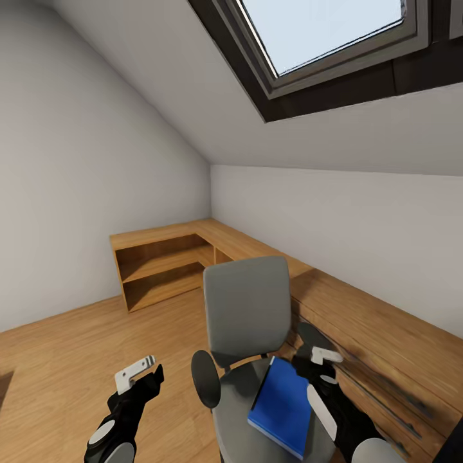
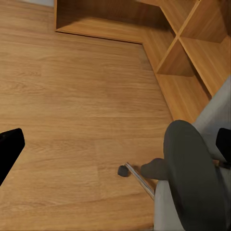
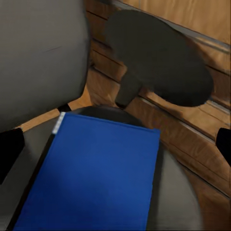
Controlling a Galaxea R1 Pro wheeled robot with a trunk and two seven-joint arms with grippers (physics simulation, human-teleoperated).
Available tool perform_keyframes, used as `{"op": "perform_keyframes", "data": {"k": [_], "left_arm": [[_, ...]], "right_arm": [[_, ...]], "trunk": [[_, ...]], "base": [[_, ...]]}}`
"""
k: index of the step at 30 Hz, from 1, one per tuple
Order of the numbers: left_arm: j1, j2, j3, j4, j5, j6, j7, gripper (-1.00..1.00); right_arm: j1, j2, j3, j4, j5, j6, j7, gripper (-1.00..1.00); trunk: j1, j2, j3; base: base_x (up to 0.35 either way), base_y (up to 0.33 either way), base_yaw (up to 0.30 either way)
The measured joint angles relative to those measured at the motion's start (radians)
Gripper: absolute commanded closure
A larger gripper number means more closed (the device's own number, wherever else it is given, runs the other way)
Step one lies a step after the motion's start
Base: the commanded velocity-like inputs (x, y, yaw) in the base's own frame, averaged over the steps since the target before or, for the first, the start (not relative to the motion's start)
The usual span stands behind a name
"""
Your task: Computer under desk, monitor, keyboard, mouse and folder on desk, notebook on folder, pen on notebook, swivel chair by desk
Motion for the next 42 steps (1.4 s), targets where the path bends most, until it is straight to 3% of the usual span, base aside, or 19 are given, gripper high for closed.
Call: {"op": "perform_keyframes", "data": {"k": [4,9,11,15,22,32,42], "left_arm": [[0.000,-0.002,-0.002,-0.003,0.000,-0.001,0.001,-1.00],[0.000,0.000,0.006,-0.003,0.005,0.001,0.001,-1.00],[0.000,0.000,0.007,-0.002,0.007,0.001,0.000,-1.00],[0.000,0.000,0.018,0.003,0.022,0.003,0.000,-1.00],[0.000,0.002,0.063,0.005,0.113,0.006,-0.002,-1.00],[0.000,-0.001,0.064,0.005,0.116,0.006,-0.002,-1.00],[0.000,-0.003,0.063,0.005,0.113,0.006,0.001,-1.00]], "right_arm": [[-0.006,0.002,-0.002,0.113,0.001,-0.069,0.049,-1.00],[-0.049,0.003,-0.002,0.275,0.008,-0.176,0.106,-1.00],[-0.059,0.000,-0.002,0.294,0.008,-0.187,0.111,-1.00],[-0.072,-0.008,-0.004,0.313,0.007,-0.197,0.116,-1.00],[-0.074,-0.012,-0.004,0.326,0.006,-0.198,0.132,-1.00],[-0.074,-0.010,-0.020,0.329,-0.009,-0.192,0.227,-1.00],[-0.074,-0.008,-0.025,0.337,-0.008,-0.191,0.231,-1.00]], "trunk": [[0.000,0.000,0.000],[0.019,-0.035,-0.016],[0.027,-0.049,-0.022],[0.042,-0.077,-0.034],[0.069,-0.126,-0.056],[0.107,-0.196,-0.088],[0.146,-0.266,-0.119]], "base": [[0.002,0.000,0.000],[0.000,0.000,0.000],[0.000,0.000,0.000],[0.000,0.000,0.000],[0.000,0.000,0.000],[0.000,0.000,0.000],[0.000,0.000,0.000]]}}
